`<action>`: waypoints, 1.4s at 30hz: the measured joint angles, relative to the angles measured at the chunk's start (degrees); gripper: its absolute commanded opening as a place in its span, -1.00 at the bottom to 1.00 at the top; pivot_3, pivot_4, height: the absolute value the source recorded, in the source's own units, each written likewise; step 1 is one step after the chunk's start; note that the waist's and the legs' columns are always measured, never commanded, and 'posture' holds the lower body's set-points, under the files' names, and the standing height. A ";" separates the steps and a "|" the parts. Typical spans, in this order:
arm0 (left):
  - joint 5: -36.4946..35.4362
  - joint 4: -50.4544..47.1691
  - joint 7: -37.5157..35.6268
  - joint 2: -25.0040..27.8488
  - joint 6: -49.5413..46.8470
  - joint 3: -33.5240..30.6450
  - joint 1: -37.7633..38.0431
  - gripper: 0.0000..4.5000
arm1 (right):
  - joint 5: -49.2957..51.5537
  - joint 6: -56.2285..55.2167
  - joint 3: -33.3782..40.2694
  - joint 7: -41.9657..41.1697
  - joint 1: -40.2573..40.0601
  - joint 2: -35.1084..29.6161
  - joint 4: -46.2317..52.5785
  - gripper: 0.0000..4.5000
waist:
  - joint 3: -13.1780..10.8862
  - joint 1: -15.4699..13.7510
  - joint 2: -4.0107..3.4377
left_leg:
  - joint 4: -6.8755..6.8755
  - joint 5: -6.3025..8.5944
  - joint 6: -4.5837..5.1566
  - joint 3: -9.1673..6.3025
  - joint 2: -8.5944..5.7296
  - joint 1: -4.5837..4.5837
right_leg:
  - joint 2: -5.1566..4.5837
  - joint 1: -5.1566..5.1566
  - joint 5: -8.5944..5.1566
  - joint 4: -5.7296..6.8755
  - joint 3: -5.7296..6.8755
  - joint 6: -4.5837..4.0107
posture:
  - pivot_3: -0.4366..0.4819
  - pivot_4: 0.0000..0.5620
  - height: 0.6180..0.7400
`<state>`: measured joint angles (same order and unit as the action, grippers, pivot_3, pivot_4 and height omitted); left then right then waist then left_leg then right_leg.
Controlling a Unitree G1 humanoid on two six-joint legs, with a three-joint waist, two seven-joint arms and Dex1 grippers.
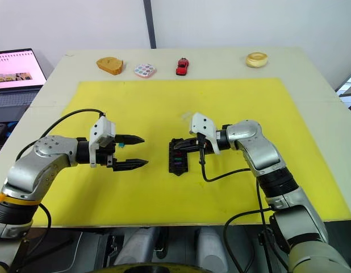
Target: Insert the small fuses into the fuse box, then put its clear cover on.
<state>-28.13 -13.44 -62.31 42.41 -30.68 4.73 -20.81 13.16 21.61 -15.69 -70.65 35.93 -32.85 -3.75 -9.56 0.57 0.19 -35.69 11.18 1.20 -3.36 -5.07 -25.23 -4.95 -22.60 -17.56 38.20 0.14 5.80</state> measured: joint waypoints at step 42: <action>4.05 45.46 -1.21 12.16 16.86 -26.70 6.53 1.00 | 3.28 -3.58 29.97 16.65 -4.24 -18.93 -32.67 0.99 | -0.01 0.32 -0.08 | 0.17 0.03 0.03 0.12 0.01 -0.05 | -0.09 -0.16 0.00 -0.01 -0.03 -0.01 | -0.05 -0.47 1.00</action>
<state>-24.07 32.01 -63.52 54.57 -13.83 -21.97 -14.28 16.44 18.03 14.29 -54.00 31.69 -51.78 -36.42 -9.57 0.90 0.12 -35.51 11.21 1.22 -3.23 -5.06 -25.28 -5.05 -22.76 -17.56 38.19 0.11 5.79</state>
